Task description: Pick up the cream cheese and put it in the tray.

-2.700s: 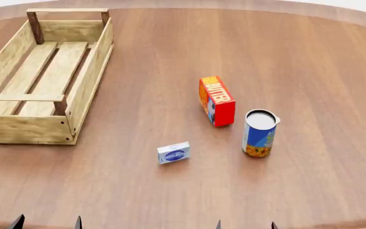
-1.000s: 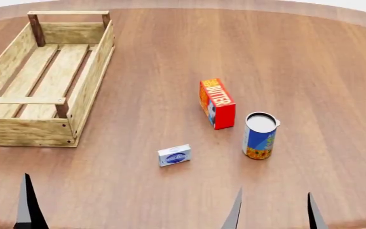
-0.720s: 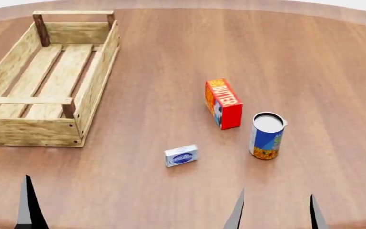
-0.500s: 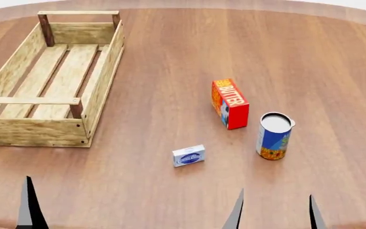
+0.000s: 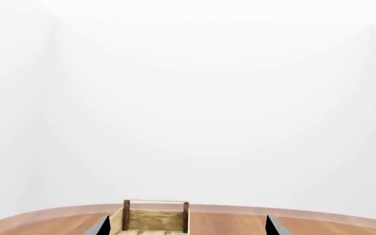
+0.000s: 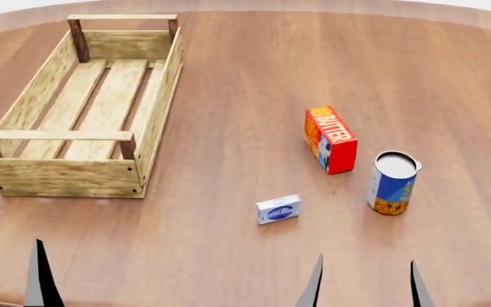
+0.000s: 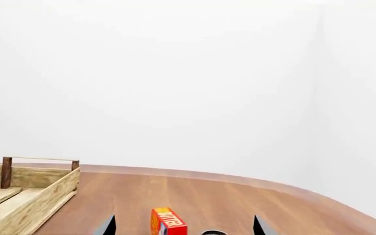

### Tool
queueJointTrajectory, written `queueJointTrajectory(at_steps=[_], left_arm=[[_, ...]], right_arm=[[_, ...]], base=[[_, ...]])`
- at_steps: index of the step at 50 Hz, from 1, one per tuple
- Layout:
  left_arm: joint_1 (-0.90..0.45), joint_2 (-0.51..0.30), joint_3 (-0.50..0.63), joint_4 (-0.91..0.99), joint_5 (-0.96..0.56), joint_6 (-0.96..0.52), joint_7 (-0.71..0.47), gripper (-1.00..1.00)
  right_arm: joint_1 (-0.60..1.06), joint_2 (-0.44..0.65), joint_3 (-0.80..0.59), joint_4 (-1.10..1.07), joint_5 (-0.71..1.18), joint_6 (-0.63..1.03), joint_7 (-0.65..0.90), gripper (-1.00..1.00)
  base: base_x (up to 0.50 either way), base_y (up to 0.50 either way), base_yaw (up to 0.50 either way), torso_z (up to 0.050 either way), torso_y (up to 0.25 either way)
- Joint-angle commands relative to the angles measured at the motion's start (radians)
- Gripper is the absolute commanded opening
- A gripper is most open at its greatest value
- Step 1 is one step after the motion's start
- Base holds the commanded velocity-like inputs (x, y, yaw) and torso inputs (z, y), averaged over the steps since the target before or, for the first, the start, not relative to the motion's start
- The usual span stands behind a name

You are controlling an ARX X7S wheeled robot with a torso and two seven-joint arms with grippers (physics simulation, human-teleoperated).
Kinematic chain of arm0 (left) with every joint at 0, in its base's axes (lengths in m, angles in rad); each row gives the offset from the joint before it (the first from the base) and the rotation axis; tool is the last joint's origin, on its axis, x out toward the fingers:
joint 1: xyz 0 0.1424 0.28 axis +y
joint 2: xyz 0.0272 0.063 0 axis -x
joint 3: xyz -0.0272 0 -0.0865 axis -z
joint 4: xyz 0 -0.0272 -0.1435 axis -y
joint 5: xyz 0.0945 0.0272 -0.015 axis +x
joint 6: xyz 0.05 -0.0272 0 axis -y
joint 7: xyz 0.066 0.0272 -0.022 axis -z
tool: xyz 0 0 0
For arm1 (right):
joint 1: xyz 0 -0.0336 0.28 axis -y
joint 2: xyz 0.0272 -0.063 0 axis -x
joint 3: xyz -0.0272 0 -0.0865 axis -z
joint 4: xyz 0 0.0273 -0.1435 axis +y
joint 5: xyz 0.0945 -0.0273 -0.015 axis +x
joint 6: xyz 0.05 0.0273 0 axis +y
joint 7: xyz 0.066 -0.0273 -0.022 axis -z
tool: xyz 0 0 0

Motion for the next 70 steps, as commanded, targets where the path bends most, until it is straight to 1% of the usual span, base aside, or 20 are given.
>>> queueJointTrajectory(at_steps=[1, 44, 70], left_arm=[[0.003, -0.007, 0.007, 0.003, 0.000, 0.005, -0.007, 1.00], [0.007, -0.027, 0.037, -0.011, -0.008, 0.022, -0.028, 1.00], [0.015, -0.039, 0.034, -0.012, -0.034, 0.054, -0.045, 1.00]], right_arm=[[0.002, 0.007, -0.011, -0.004, -0.003, 0.004, 0.008, 1.00], [0.005, 0.031, -0.048, -0.023, 0.008, 0.016, 0.027, 1.00], [0.004, 0.044, -0.072, -0.030, 0.003, 0.012, 0.041, 1.00]], base=[[0.00, 0.15, 0.00, 0.000, 0.000], [0.02, 0.14, 0.00, 0.000, 0.000], [0.09, 0.15, 0.00, 0.000, 0.000]])
